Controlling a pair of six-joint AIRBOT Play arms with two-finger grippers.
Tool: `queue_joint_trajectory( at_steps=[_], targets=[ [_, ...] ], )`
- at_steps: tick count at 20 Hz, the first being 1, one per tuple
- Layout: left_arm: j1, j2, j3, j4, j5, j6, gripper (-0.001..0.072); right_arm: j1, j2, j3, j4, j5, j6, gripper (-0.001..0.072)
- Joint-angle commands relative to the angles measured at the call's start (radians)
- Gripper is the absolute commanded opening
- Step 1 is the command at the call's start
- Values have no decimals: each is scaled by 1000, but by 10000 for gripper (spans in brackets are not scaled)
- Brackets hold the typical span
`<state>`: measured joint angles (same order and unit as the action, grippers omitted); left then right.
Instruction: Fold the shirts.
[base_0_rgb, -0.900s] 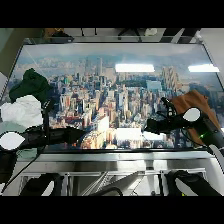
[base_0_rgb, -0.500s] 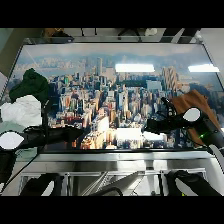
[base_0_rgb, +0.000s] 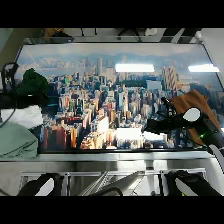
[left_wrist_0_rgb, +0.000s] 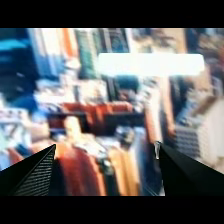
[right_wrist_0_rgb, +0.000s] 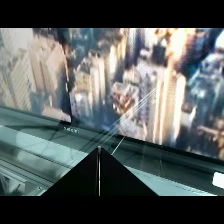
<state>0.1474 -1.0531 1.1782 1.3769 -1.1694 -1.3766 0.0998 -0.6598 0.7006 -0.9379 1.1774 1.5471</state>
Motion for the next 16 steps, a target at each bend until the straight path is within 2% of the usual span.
queue_joint_trajectory(
  at_steps=[1,3,6,8,11,14,15,16],
  targets=[
    [44,-306,267,254,143,16,692,1,1,0,0,0,0,25],
    [44,-510,414,360,222,16,692,1,1,0,0,0,1,25],
    [44,-821,645,490,221,16,692,1,1,0,0,0,1,25],
    [45,-982,759,516,230,14,692,1,1,0,0,0,0,25],
    [58,-1136,860,517,261,14,692,1,1,0,0,0,0,25],
    [80,-1204,864,516,288,14,689,1,1,0,0,0,0,25],
    [81,-1206,845,517,290,14,614,1,1,0,-1,0,0,25],
    [80,-1204,842,525,270,14,233,1,0,0,-1,-1,0,25]
  ],
)
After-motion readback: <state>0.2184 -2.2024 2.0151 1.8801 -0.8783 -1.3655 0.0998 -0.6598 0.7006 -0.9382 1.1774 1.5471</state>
